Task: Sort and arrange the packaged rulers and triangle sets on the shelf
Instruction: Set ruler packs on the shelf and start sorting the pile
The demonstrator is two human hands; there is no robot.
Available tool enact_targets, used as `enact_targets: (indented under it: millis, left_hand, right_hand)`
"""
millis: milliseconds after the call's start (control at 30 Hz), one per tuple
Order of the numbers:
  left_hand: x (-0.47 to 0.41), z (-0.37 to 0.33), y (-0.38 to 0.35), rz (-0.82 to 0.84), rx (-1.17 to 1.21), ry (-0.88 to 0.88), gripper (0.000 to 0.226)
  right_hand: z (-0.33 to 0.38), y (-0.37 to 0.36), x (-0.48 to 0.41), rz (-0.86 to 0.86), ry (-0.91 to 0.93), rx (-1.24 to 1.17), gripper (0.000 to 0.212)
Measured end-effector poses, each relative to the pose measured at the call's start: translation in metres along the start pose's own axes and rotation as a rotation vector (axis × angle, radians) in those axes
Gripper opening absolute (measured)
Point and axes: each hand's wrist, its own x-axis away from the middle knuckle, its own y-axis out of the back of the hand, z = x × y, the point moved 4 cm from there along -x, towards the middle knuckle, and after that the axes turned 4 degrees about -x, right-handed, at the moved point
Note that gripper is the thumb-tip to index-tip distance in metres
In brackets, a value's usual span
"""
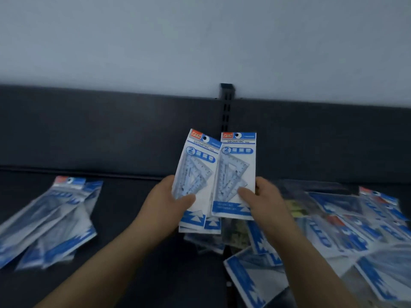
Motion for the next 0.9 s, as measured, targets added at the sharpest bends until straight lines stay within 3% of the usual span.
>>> enact_targets:
  millis: [167,433,700,900]
  left_hand:
    - [0.036,0.046,0.068,-0.234,-0.094,0.084,0.029]
    - [0.063,0.094,0.169,-0.402,-0.162,0.203,0.033]
    - [0.044,0.133,0.245,-0.260,-0.390,0.264,0.025]
    - [0.027,0.151,0.256,-0.175,-0.561,0.288,0.043]
  right_hand:
    - [0.006,-0.083,0.016,0.200,0.031,0.003,0.010]
    - [0.035,-0.184,0.032,0.342,0.068,0.053,0.014]
    - [0.043,-0.270,0.035,0.330,-0.001,0.112,0.013]
    - [0.037,-0.289,0.041,0.352,0.047,0.337,0.024]
